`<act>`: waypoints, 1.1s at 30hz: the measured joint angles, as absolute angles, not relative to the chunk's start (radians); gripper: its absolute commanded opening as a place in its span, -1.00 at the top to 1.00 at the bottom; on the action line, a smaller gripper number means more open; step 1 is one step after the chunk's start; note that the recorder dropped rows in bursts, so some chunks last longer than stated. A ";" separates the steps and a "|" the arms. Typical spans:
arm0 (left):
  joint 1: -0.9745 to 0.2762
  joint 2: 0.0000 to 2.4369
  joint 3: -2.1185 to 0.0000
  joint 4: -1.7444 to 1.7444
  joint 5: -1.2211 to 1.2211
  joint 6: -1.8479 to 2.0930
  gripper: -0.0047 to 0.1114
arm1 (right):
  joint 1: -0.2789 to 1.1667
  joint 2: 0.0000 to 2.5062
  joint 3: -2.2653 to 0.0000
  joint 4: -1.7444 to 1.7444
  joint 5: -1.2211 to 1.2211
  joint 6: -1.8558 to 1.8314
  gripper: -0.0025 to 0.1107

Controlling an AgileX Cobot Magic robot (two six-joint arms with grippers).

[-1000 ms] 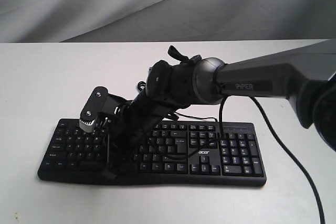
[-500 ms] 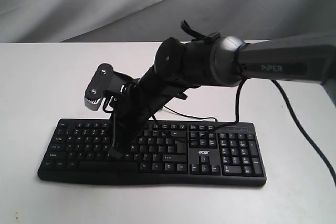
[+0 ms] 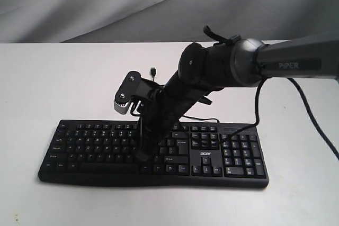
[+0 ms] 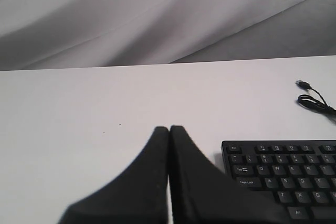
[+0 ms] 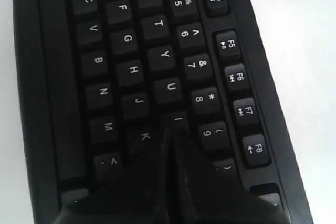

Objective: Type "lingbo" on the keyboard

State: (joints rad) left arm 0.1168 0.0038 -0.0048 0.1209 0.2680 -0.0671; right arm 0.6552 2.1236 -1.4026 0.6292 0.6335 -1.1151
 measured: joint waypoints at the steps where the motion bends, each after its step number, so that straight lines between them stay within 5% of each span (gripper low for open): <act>1: 0.117 0.004 -0.005 0.121 0.268 -0.067 0.91 | 0.655 2.124 -1.402 0.629 0.632 -1.118 0.96; 33: 0.117 0.004 -0.005 0.121 0.268 -0.067 0.91 | 0.655 2.138 -1.375 0.656 0.574 -1.144 0.96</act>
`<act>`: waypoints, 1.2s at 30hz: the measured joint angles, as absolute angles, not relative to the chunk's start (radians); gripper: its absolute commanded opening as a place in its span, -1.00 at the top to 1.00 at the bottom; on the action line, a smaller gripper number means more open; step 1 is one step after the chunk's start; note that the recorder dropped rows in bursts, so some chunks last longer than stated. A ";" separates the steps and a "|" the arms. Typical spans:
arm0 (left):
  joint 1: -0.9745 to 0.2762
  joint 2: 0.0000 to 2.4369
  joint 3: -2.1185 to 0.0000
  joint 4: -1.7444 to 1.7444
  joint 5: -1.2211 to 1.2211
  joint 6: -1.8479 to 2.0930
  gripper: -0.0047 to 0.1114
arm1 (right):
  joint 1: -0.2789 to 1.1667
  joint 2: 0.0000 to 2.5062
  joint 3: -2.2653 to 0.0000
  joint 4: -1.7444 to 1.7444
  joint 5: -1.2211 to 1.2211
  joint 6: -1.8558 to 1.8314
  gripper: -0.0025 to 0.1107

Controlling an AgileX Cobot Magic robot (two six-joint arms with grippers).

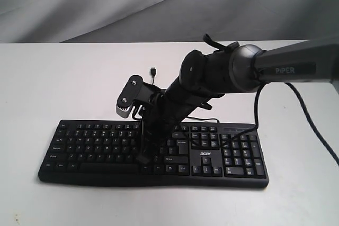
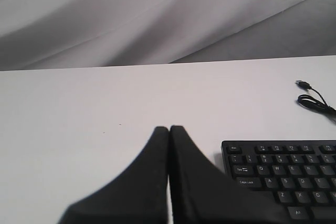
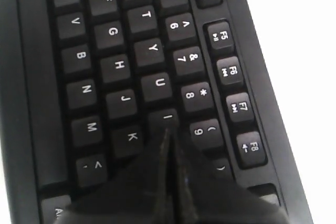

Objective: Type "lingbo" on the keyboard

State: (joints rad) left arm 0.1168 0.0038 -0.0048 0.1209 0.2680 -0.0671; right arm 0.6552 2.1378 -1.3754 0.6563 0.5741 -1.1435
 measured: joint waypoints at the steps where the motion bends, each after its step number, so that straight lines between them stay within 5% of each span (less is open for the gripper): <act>1: 0.117 0.004 -0.005 0.121 0.268 -0.067 0.91 | 0.655 2.138 -1.374 0.656 0.572 -1.144 0.96; 13: 0.117 0.004 -0.005 0.121 0.268 -0.067 0.91 | 0.655 2.041 -1.365 0.654 0.567 -1.144 0.96; 36: 0.117 0.004 -0.005 0.121 0.268 -0.067 0.91 | 0.655 1.071 -1.156 0.390 0.461 -0.745 0.96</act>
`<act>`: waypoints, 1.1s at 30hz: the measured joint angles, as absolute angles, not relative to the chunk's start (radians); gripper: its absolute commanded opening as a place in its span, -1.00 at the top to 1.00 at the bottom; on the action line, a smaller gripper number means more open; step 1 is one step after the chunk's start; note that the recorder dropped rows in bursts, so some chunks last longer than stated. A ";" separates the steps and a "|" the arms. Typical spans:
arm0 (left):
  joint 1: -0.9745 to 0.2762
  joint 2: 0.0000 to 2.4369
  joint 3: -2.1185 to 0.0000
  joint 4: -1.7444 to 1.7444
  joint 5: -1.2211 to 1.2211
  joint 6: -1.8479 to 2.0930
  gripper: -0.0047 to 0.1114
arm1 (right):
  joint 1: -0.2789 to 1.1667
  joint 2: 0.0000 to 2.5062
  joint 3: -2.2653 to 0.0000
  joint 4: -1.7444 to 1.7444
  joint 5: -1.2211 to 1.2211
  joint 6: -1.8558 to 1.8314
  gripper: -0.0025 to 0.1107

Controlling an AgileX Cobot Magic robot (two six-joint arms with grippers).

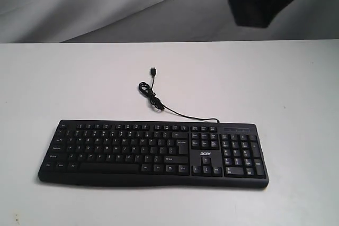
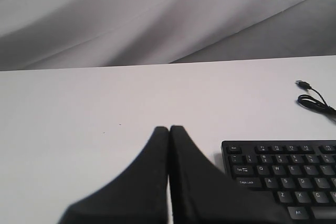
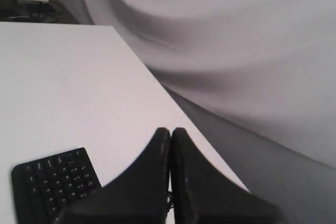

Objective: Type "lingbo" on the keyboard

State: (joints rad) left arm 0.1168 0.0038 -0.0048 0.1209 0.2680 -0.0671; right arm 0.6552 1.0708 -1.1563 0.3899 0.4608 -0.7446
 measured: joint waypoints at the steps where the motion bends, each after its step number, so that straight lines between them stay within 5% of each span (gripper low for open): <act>1: 0.117 0.004 -0.005 0.121 0.268 -0.067 0.91 | 0.655 1.055 -1.156 0.390 0.461 -0.745 0.96; 6: 0.117 0.004 -0.005 0.121 0.268 -0.067 0.91 | 0.607 0.878 -1.153 0.307 0.337 -0.449 0.96; 10: 0.117 0.004 -0.005 0.121 0.268 -0.067 0.91 | 0.351 0.688 -1.016 0.211 0.383 -0.096 0.96; 16: 0.117 0.004 -0.005 0.121 0.268 -0.067 0.91 | 0.089 0.379 -0.717 0.120 0.403 -0.037 0.96; 33: 0.117 0.004 -0.005 0.121 0.268 -0.067 0.91 | 0.040 0.005 -0.236 -0.021 0.410 0.049 0.96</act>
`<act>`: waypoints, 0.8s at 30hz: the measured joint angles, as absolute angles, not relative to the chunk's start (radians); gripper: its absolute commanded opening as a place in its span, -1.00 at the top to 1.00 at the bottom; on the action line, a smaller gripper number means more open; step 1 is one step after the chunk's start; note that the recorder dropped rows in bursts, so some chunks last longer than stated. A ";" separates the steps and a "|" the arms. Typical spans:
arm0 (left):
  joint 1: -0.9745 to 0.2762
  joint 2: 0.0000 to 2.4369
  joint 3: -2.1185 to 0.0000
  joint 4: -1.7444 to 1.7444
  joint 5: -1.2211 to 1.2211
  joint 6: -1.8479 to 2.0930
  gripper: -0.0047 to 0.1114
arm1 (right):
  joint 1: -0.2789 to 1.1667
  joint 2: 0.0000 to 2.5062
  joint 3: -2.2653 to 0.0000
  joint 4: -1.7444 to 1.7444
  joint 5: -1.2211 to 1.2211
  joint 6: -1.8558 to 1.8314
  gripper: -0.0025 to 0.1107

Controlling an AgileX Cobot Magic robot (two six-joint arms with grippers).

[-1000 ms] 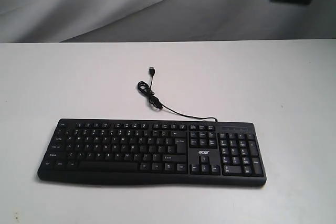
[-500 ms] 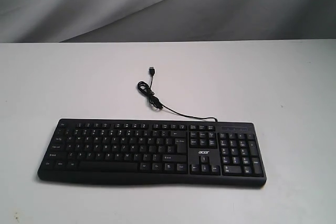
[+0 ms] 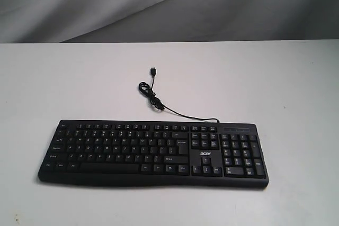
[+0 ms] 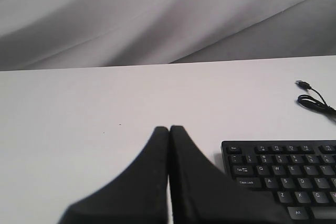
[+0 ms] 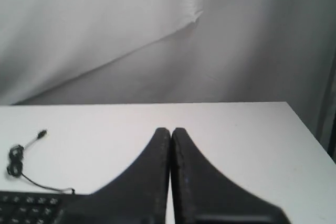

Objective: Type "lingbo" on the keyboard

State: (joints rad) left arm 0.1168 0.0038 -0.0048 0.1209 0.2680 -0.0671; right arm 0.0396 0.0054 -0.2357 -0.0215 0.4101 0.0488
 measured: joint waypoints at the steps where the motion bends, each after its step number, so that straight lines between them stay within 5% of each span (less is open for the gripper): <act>1: 0.117 0.004 -0.005 0.121 0.268 -0.067 0.91 | 0.040 0.005 -0.218 -0.026 0.410 0.024 0.96; 24: 0.117 0.004 -0.005 0.121 0.268 -0.067 0.91 | 0.040 0.005 -0.003 -0.034 0.358 0.014 0.96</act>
State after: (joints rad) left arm 0.1168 0.0038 -0.0048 0.1209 0.2680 -0.0671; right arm 0.0396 0.0054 -0.0033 -0.0342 0.3577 0.0139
